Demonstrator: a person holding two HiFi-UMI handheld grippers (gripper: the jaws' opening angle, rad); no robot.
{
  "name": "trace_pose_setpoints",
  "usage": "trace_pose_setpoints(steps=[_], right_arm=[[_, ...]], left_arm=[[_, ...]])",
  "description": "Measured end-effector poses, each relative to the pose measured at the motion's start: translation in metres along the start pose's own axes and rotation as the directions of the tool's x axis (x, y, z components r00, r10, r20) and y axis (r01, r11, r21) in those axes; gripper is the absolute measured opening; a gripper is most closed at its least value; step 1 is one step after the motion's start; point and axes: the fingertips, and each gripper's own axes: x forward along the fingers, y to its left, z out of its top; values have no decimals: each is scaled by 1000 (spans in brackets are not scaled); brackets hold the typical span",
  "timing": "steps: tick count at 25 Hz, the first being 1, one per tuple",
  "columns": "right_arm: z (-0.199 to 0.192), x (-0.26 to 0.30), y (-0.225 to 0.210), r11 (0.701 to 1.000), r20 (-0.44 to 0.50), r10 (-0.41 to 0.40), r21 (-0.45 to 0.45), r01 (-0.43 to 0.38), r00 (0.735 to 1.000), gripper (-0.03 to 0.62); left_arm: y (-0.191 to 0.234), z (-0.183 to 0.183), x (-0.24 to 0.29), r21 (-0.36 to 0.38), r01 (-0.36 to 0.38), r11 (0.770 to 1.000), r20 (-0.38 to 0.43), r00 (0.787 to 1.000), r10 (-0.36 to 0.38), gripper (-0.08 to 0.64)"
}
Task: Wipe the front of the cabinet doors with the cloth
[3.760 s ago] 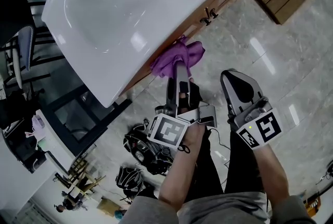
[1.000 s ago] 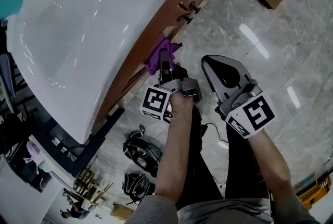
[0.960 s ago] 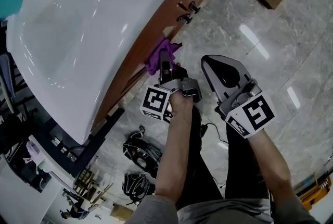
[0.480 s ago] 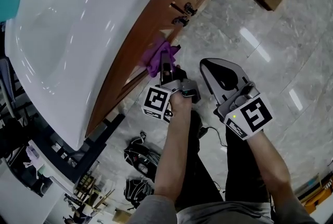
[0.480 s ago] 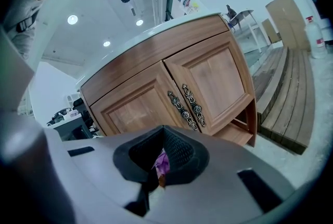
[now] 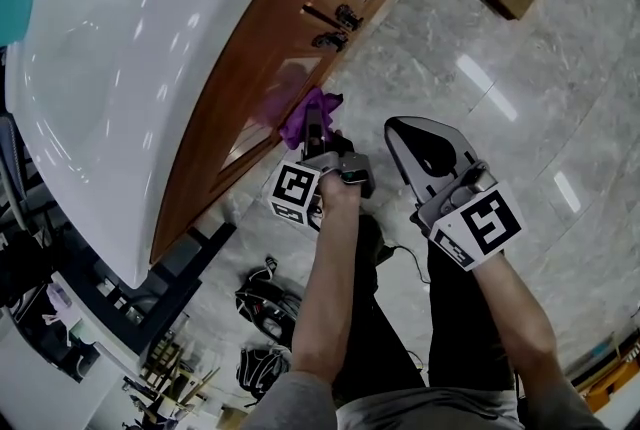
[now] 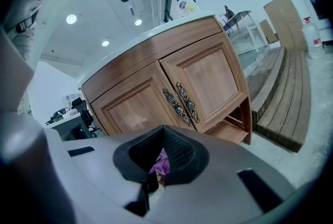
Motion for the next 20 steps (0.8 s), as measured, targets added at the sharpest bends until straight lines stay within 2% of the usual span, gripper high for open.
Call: trace_pose_setpoints(steps=[7,10,15,20], right_arm=[[4,-6,-2,1000,9,-8,18,7,1000,9],[12,-8,2,1000,14,-3,20,3,1000,9],[24,-14,11,1000,18,3,26,-4,1000,9],[37,-23,19,1000,16,12,25,-12,1000,9]], left_arm=[[-17,-4,-16,34,31,999,-9,999,-31,77],[-33,-7,-28,73,50,996,-14,999,-49,77],[-72,-8,-51,88,138,986,-11,990,-138,77],[-97,-9,-79,92,130,987,6,991,-131,77]])
